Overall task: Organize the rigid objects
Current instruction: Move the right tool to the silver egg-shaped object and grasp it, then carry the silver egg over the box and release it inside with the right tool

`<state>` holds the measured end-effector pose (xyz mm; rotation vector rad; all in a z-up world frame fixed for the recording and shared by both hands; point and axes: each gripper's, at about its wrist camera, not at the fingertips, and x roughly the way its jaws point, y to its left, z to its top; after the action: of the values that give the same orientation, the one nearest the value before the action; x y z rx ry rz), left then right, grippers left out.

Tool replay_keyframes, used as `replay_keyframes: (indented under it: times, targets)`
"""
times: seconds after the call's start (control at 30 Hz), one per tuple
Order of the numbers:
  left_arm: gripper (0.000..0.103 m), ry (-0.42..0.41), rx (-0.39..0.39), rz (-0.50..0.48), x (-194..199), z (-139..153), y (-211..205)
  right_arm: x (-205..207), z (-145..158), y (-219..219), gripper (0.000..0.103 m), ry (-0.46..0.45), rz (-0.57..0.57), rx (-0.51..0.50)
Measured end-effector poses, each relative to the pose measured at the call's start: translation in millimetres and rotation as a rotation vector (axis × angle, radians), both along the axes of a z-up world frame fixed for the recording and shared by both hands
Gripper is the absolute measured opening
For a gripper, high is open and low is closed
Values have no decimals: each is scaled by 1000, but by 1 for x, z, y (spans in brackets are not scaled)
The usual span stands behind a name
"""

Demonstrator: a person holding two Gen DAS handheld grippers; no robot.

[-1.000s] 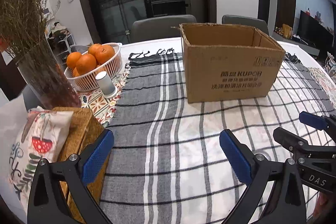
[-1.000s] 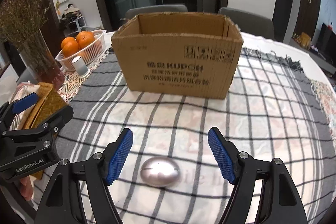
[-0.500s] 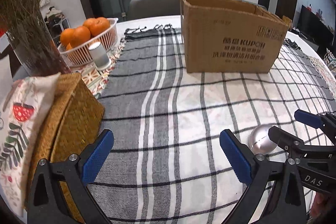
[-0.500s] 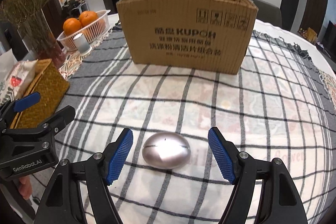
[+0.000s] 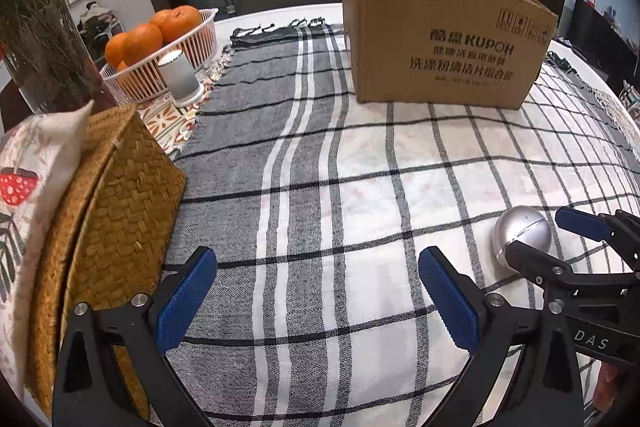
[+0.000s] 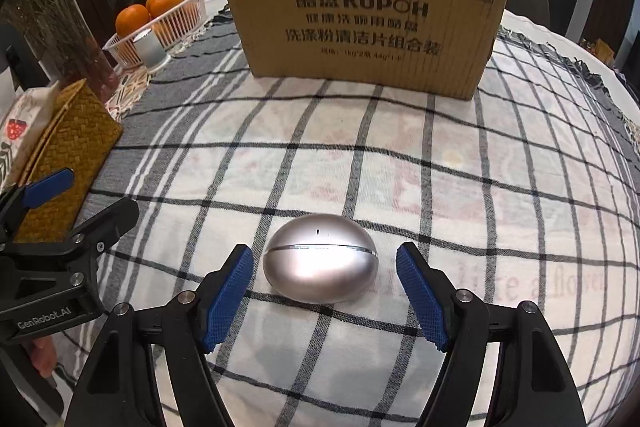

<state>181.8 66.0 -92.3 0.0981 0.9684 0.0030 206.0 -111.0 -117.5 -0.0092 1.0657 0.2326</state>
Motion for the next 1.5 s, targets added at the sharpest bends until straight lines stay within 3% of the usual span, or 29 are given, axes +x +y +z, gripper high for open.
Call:
replay_keyframes:
  times: [0.27, 0.4, 0.77, 1.5]
  targets:
    - [103, 31, 4, 4, 4, -11, 2, 5, -16, 3, 75, 37, 8, 0]
    - [103, 41, 6, 1, 6, -15, 2, 6, -20, 4, 70, 43, 9, 5]
    - [103, 45, 18, -1, 9, -19, -1, 5, -19, 2, 67, 23, 8, 14]
    - [103, -64, 37, -7, 17, 24, -15, 11, 20, -18, 67, -86, -60, 49]
